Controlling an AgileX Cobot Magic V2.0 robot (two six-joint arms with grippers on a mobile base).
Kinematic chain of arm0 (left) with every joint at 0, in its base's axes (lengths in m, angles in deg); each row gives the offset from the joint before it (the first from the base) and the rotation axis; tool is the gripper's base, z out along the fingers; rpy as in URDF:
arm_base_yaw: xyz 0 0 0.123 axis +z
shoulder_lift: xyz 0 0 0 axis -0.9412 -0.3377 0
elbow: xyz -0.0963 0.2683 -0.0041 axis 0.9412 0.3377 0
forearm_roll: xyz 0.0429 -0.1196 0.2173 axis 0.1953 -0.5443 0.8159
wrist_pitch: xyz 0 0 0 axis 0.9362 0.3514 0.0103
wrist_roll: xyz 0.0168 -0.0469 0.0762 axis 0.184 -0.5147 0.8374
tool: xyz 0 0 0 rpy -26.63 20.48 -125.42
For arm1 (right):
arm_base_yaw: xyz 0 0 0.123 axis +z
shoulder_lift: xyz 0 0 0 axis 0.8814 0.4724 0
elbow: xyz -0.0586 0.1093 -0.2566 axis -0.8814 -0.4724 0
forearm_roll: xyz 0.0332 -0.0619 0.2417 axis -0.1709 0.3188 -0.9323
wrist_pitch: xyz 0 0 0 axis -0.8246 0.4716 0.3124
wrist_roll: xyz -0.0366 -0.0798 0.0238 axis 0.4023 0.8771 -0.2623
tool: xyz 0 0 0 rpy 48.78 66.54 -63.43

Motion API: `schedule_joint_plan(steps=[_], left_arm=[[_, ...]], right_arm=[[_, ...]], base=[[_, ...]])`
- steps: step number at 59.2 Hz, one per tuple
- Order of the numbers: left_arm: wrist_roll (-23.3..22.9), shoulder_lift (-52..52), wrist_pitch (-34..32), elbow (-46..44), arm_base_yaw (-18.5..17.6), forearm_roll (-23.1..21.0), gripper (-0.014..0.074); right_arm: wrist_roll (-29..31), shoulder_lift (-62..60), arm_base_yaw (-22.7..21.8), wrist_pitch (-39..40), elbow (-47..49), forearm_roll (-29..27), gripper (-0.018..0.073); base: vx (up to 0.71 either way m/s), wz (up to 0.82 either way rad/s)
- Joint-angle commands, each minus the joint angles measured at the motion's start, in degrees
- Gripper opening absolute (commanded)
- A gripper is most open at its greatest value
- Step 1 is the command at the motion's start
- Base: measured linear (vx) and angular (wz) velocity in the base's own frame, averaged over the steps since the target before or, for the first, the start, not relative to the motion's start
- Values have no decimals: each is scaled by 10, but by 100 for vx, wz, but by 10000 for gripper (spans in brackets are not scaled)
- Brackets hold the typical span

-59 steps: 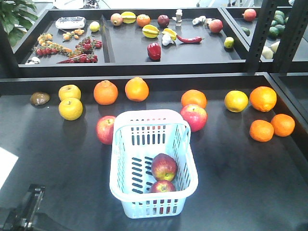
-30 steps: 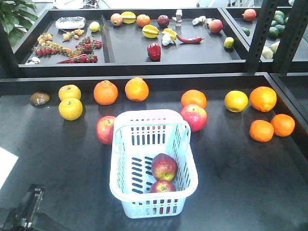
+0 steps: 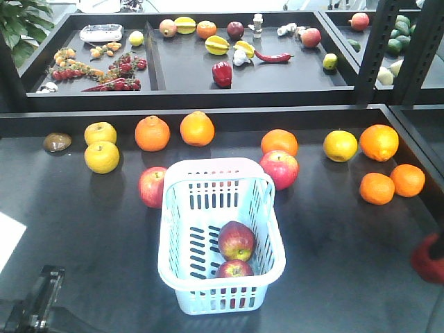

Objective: Pick three apples into basket with both arms

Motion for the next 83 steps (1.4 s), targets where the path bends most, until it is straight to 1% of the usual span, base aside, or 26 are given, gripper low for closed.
schedule_joint_plan(steps=[1, 4, 13, 18, 21, 25, 32, 37, 40, 43, 48, 52, 55, 60, 67, 71, 75, 80, 83], left_arm=[[-1, 4, -88, -14, 0, 10, -6], [-1, 4, -88, -14, 0, 10, -6], [-1, 4, -88, -14, 0, 10, -6], [-1, 4, -88, -14, 0, 10, -6], [-1, 4, -88, -14, 0, 10, -6], [-1, 4, -88, -14, 0, 10, -6], [-1, 4, -88, -14, 0, 10, -6], [-1, 4, -88, -14, 0, 10, -6], [-1, 4, -88, -14, 0, 10, -6], [-1, 4, -88, -14, 0, 10, -6], [-1, 4, -88, -14, 0, 10, -6], [-1, 4, -88, -14, 0, 10, -6], [-1, 4, -88, -14, 0, 10, -6], [-1, 4, -88, -14, 0, 10, -6], [-1, 4, -88, -14, 0, 10, -6], [-1, 4, -88, -14, 0, 10, -6], [-1, 4, -88, -14, 0, 10, -6], [-1, 4, -88, -14, 0, 10, -6], [-1, 4, -88, -14, 0, 10, -6]], right_arm=[[9, -62, 54, -17, 15, -33, 15], [4, -80, 91, -18, 15, -36, 15], [-40, -148, 203, 0, 15, -46, 15], [-55, -170, 262, 18, 15, -63, 15], [-55, -176, 308, 33, 15, -79, 15], [-51, -176, 369, 68, 15, -92, 15], [-50, -158, 455, 161, 15, -93, 21], [-50, -133, 498, 215, 15, -111, 35], [-49, -111, 521, 241, 15, -112, 56], [-47, -93, 534, 259, 15, -111, 81], [-46, -61, 537, 286, 15, -118, 167], [-45, -45, 535, 300, 15, -129, 279], [-45, -38, 535, 307, 15, -130, 386], [-45, -35, 535, 316, 15, -127, 540], [-45, -35, 535, 318, 15, -127, 682], [-45, -35, 535, 318, 15, -127, 717], [-45, -35, 535, 319, 15, -127, 718], [-45, -36, 535, 314, 15, -127, 694], [-45, -42, 535, 304, 15, -127, 663]], base=[[0, 0], [0, 0], [0, 0], [0, 0], [0, 0], [0, 0], [0, 0], [0, 0], [0, 0], [0, 0], [0, 0], [0, 0], [0, 0], [0, 0], [0, 0], [0, 0], [0, 0], [0, 0], [0, 0]])
